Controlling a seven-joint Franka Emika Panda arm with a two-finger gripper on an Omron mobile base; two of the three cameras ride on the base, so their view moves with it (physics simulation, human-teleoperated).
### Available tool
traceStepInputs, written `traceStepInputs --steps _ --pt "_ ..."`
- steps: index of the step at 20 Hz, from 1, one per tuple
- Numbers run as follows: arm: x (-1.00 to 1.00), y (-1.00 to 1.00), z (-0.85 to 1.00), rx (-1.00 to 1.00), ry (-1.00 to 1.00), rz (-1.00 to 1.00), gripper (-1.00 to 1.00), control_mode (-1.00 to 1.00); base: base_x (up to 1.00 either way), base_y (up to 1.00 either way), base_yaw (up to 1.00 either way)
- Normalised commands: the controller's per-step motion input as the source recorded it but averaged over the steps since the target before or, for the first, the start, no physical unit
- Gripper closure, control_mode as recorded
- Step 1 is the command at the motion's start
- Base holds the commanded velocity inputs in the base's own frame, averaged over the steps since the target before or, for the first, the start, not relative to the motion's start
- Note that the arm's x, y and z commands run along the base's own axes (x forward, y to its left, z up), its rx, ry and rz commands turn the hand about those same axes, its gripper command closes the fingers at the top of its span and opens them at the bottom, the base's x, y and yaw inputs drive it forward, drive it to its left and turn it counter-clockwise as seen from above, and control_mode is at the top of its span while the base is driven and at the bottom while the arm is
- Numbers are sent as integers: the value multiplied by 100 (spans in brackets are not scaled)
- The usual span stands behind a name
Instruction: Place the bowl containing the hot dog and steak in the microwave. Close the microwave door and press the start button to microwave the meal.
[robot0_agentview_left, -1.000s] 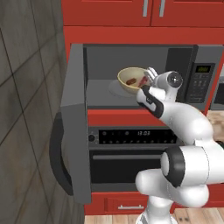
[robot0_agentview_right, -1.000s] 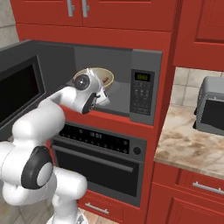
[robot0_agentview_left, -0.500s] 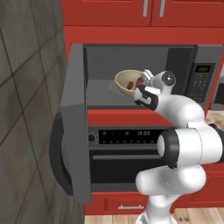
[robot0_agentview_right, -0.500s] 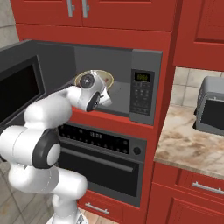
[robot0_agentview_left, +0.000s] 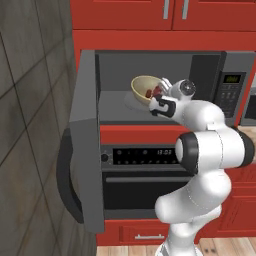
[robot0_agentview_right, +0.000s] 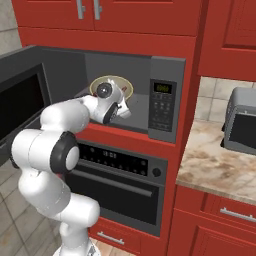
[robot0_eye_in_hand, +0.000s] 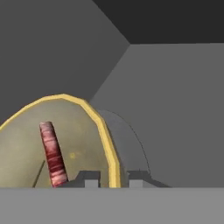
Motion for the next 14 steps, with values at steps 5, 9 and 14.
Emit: traceStepInputs --steps 5,9,14 --pt "3 1 5 0 0 0 -100 -100 0 0 0" --pt "-18 0 25 0 -6 0 -100 -100 0 0 0" --pt "-35 0 42 0 -11 0 -100 -100 0 0 0"
